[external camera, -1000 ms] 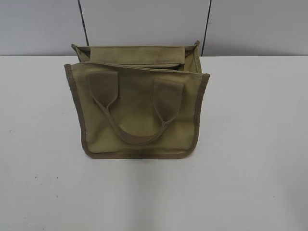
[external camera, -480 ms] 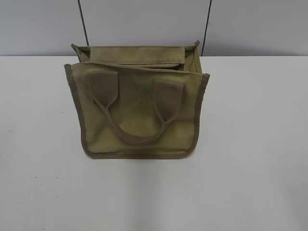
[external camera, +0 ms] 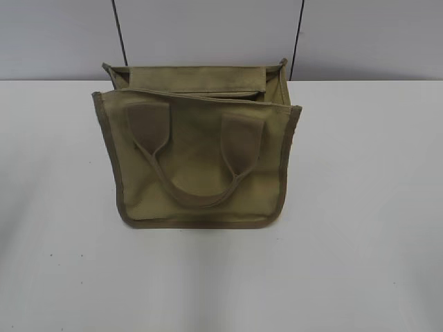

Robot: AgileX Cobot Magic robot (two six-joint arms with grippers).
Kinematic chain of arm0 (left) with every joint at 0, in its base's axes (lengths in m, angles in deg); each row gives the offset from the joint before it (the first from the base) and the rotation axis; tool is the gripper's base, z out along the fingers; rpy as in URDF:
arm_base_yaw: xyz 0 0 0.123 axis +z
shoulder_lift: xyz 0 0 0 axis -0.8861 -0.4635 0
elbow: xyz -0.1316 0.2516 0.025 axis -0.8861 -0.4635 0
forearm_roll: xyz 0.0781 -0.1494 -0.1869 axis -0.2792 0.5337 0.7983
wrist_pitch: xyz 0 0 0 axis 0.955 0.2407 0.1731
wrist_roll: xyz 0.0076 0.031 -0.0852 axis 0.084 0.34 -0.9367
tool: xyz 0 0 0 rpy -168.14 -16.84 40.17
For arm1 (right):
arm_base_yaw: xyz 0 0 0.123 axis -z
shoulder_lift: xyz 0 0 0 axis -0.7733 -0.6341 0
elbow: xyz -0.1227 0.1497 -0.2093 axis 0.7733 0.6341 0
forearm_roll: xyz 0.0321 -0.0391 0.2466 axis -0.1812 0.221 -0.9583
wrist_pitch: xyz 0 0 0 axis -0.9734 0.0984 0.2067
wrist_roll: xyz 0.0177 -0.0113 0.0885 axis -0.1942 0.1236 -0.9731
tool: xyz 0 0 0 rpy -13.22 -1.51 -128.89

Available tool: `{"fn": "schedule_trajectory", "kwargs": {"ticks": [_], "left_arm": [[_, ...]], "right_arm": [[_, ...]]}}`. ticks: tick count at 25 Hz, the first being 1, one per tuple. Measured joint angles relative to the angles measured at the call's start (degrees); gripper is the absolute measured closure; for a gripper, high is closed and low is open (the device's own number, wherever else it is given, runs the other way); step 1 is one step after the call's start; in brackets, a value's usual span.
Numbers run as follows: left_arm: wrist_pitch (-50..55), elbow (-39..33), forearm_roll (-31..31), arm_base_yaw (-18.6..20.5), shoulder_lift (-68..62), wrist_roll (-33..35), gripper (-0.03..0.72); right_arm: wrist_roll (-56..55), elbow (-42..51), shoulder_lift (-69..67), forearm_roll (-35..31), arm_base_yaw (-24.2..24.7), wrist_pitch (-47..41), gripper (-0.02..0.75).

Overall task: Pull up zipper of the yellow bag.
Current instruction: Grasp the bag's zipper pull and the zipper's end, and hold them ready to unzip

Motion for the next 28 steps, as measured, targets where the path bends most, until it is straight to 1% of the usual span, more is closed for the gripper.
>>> {"fn": "schedule_trajectory", "kwargs": {"ticks": [3, 4, 7, 9, 12, 15, 20, 24, 27, 28], "left_arm": [[-9.8, 0.0, 0.0, 0.0, -12.1, 0.0, 0.303], [-15.2, 0.0, 0.0, -0.2, -21.0, 0.0, 0.327], [-24.2, 0.0, -1.0, -0.3, -30.3, 0.0, 0.360], [-29.8, 0.0, -3.8, -0.3, -36.3, -0.1, 0.368], [-33.4, 0.6, -9.5, -0.3, -44.7, -1.5, 0.377], [-35.4, 2.7, -17.6, 1.0, -50.8, -5.4, 0.385], [-38.2, 8.5, -37.3, 5.7, -57.2, -15.5, 0.388], [-43.0, 12.1, -48.8, 9.4, -62.4, -18.5, 0.391], [-47.9, 14.7, -59.6, 12.2, -67.4, -23.8, 0.425], [-50.0, 15.6, -62.4, 12.7, -69.2, -25.1, 0.433]], "right_arm": [[0.0, 0.0, 0.0, 0.0, 0.0, 0.0, 0.195], [0.0, 0.0, 0.0, 0.0, 0.0, 0.0, 0.195], [0.0, 0.0, 0.0, 0.0, 0.0, 0.0, 0.195], [0.0, 0.0, 0.0, 0.0, 0.0, 0.0, 0.195], [0.0, 0.0, 0.0, 0.0, 0.0, 0.0, 0.195], [0.0, 0.0, 0.0, 0.0, 0.0, 0.0, 0.195], [0.0, 0.0, 0.0, 0.0, 0.0, 0.0, 0.195], [0.0, 0.0, 0.0, 0.0, 0.0, 0.0, 0.195], [0.0, 0.0, 0.0, 0.0, 0.0, 0.0, 0.195], [0.0, 0.0, 0.0, 0.0, 0.0, 0.0, 0.195]]}}
